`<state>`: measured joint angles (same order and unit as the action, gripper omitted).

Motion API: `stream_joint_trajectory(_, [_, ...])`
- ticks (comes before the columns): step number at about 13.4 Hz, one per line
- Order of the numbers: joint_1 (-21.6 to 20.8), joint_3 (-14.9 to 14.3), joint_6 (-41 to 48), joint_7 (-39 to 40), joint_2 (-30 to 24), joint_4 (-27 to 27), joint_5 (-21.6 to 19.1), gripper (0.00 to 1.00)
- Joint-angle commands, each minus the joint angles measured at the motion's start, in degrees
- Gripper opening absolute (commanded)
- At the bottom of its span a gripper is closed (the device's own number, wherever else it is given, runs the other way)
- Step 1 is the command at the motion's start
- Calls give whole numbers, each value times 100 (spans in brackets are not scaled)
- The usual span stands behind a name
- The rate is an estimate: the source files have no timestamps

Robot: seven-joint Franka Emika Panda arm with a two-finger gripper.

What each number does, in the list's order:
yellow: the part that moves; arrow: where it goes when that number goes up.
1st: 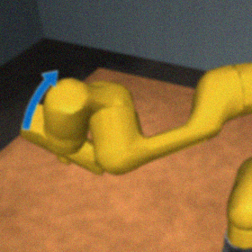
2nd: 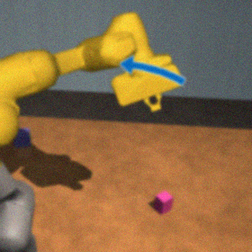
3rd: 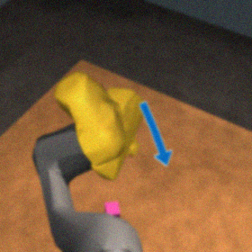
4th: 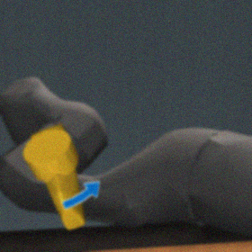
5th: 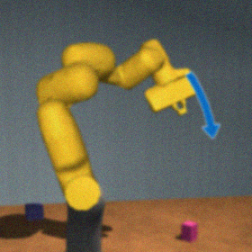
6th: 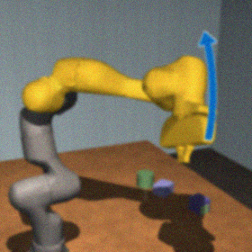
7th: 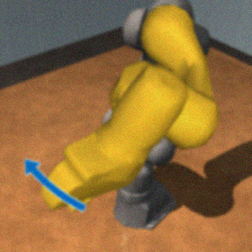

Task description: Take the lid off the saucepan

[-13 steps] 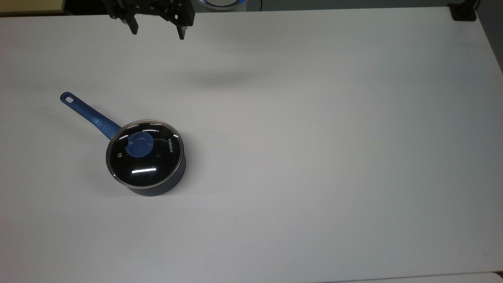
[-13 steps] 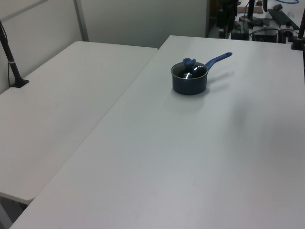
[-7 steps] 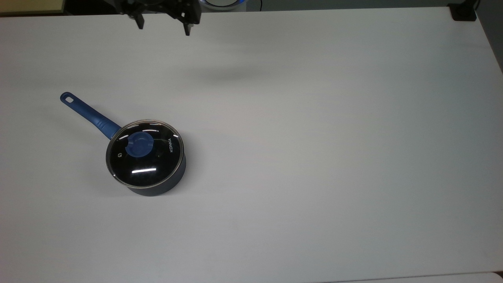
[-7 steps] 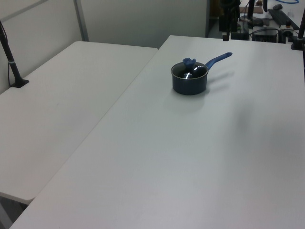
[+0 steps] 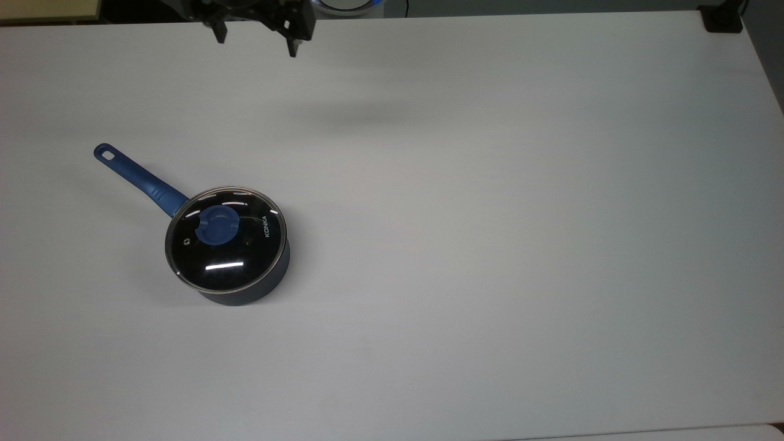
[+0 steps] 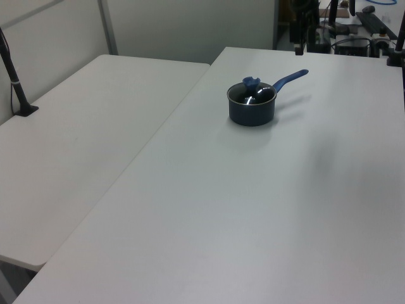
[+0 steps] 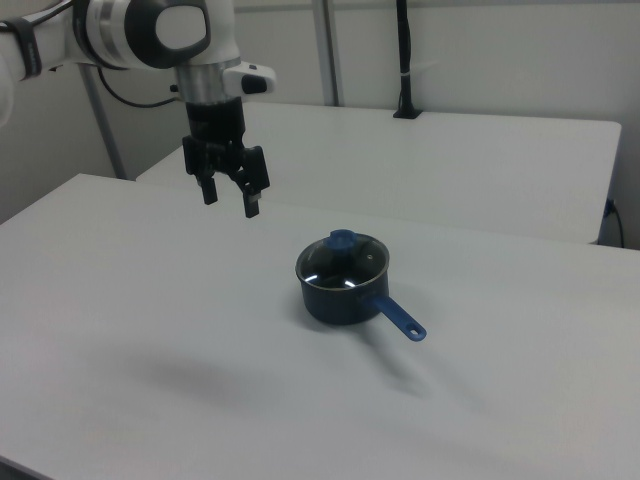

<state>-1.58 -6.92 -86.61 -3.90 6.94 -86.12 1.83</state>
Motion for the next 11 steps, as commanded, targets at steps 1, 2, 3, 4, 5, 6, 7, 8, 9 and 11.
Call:
stream_joint_trajectory(1, [253, -55, -92, 38, 97, 148, 124, 100])
stream_joint_trajectory(2, [359, -55, -545, 161, 167, 148, 176, 100])
stream_joint_trajectory(3, [473, -55, -1011, 162, 246, 148, 168, 100])
stream_joint_trajectory(4, [535, -46, -1390, 118, 325, 148, 133, 100])
stream_joint_trajectory(5, [518, -38, -1646, 100, 326, 113, 133, 100])
stream_joint_trajectory(6, [509, -11, -1779, 92, 343, 104, 89, 100])
stream_joint_trajectory(7, [500, 6, -1911, 92, 465, 104, 89, 100])
stream_joint_trajectory(8, [500, 6, -2086, 92, 510, 104, 89, 100])
stream_joint_trajectory(9, [500, 15, -2349, 74, 606, 95, 80, 100])
stream_joint_trajectory(11, [413, 33, -2798, -66, 931, 95, 150, 100])
